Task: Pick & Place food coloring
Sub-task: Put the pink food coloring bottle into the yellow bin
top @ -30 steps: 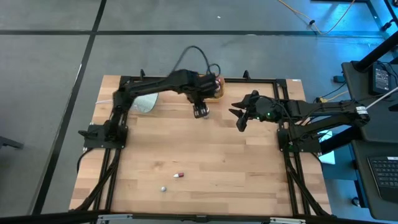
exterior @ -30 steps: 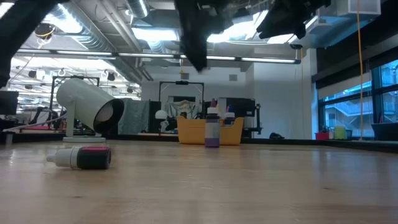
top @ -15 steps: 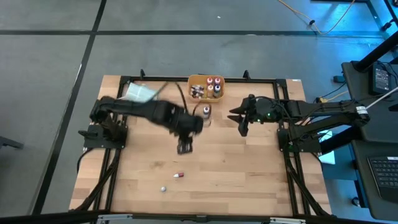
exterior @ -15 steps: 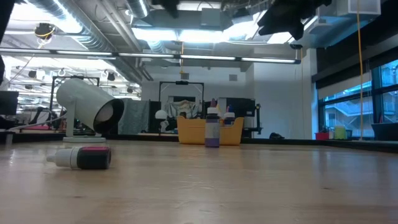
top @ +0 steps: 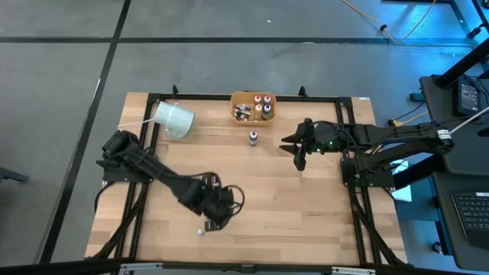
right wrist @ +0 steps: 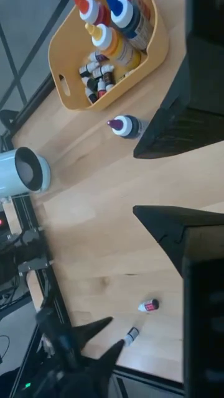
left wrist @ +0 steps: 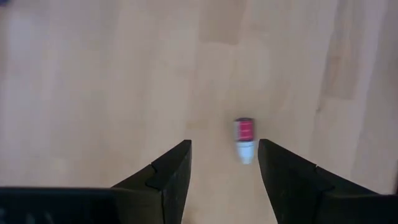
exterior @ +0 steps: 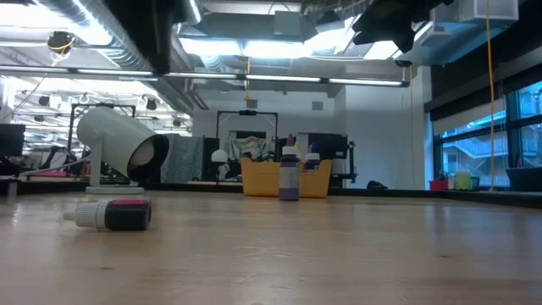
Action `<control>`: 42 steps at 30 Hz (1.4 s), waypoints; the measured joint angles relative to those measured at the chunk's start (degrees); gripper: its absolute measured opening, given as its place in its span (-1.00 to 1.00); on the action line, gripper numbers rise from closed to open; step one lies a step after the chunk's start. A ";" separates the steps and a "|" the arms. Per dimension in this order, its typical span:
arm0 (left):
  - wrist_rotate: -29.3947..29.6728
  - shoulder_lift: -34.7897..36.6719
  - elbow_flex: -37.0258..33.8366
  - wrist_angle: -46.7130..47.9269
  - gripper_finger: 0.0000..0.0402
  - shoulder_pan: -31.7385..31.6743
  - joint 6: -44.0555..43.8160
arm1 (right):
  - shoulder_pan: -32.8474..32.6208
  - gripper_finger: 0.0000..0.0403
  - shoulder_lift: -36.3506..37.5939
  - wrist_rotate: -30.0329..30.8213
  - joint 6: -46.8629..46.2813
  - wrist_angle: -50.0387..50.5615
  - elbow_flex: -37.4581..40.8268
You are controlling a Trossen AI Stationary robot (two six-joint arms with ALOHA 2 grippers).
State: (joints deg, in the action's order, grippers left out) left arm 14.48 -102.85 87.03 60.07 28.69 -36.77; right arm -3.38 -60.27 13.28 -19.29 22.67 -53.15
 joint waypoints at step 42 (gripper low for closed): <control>-6.81 -14.10 -6.96 -13.22 -0.25 0.32 -9.96 | -0.22 -0.33 0.00 -1.36 0.22 4.08 0.02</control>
State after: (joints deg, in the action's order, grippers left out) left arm 7.67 -116.95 80.07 46.85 29.01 -46.73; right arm -3.60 -60.27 11.92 -19.07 26.75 -53.12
